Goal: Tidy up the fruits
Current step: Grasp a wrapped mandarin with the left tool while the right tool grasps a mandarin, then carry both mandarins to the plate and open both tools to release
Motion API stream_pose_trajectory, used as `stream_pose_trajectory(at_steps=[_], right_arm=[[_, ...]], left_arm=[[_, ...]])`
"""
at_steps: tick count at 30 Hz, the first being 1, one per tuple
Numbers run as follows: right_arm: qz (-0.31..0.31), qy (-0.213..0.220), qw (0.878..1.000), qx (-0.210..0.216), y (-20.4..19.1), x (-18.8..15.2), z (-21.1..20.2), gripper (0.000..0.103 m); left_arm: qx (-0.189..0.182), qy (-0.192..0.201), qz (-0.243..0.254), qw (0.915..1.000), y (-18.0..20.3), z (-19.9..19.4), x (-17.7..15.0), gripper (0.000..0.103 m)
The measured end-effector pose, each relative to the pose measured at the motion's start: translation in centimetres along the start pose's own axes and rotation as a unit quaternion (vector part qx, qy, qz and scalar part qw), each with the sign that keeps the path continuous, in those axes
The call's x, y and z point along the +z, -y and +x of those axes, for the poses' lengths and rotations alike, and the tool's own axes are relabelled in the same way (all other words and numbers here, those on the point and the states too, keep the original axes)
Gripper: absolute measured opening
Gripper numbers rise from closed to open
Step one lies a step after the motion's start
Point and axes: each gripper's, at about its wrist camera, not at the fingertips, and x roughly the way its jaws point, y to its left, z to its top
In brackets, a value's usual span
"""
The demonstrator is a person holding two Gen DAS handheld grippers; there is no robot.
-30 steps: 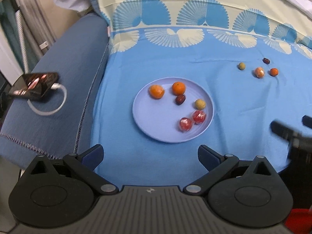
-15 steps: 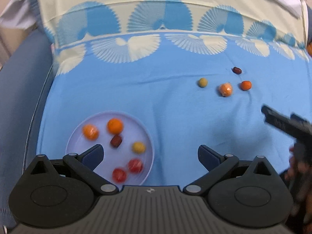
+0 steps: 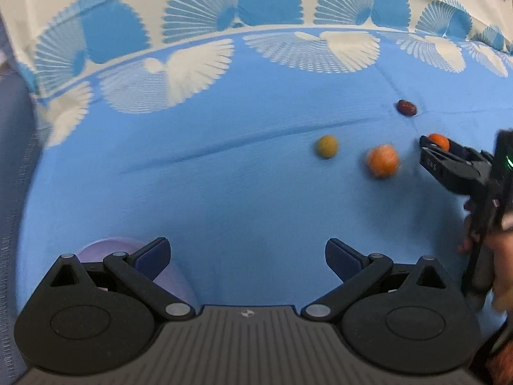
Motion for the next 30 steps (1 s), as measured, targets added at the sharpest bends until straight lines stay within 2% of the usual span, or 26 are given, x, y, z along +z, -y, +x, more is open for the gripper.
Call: stream_pose_trajectory(at_steps=[1, 2, 3, 6, 8, 10, 13, 17, 18, 19, 20, 21, 22, 26, 30], right_arm=[[-0.001, 0.006, 1.0, -0.012, 0.1, 0.1, -0.1, 0.038], [0.004, 0.01, 1.0, -0.011, 0.4, 0.3, -0.4, 0.038], [0.012, 0.014, 0.999, -0.028, 0.9, 0.4, -0.6, 0.038], [0.048, 0.015, 0.991, -0.121, 4.0, 0.6, -0.9, 0.038], [0.086, 0.002, 0.985, -0.151, 6.1, 0.4, -0.9, 0.038], [0.117, 0.001, 0.983, -0.144, 7.3, 0.2, -0.8, 0.038], [0.081, 0.002, 0.984, -0.158, 6.1, 0.3, -0.3, 0.04], [0.091, 0.003, 0.983, -0.157, 6.3, 0.4, -0.1, 0.041], [0.091, 0.005, 0.983, -0.158, 6.2, 0.4, -0.1, 0.041], [0.088, 0.006, 0.983, -0.16, 6.2, 0.4, -0.2, 0.041], [0.085, 0.007, 0.983, -0.161, 6.0, 0.1, -0.5, 0.041], [0.083, 0.008, 0.983, -0.162, 6.0, 0.0, -0.4, 0.041], [0.082, 0.009, 0.983, -0.163, 6.0, 0.0, -0.4, 0.041], [0.094, 0.028, 0.983, -0.154, 6.2, 0.1, -1.0, 0.038], [0.088, 0.075, 0.98, -0.16, 5.9, 0.2, -2.5, 0.038]], left_arm=[[-0.009, 0.003, -0.004, 0.9999, 0.7, 0.7, 0.6, 0.103], [-0.019, 0.006, -0.009, 0.9998, 1.6, 1.3, 1.2, 0.103], [-0.031, 0.01, -0.012, 0.9994, 2.4, 1.8, 1.8, 0.103], [-0.061, 0.019, -0.012, 0.9979, 5.4, 3.4, 3.5, 0.103], [-0.072, 0.016, -0.011, 0.9972, 7.4, 4.8, 4.5, 0.103], [-0.071, -0.008, -0.017, 0.9973, 9.2, 6.3, 5.5, 0.103], [-0.069, -0.022, -0.036, 0.9968, 10.6, 8.0, 6.4, 0.103], [-0.056, -0.031, -0.058, 0.9963, 11.4, 9.8, 7.0, 0.102], [-0.056, -0.029, -0.062, 0.9961, 11.3, 9.9, 7.0, 0.096], [-0.059, -0.022, -0.062, 0.9961, 11.4, 10.0, 7.0, 0.068], [-0.06, -0.017, -0.053, 0.9966, 11.5, 10.1, 6.9, 0.061], [-0.049, -0.013, -0.044, 0.9977, 11.5, 10.0, 7.0, 0.048], [-0.051, -0.004, -0.037, 0.998, 11.5, 9.6, 6.7, 0.041], [-0.077, -0.008, -0.03, 0.9966, 10.1, 7.4, 5.4, 0.041], [-0.064, 0.007, -0.014, 0.9978, 7.0, 3.4, 2.8, 0.041]])
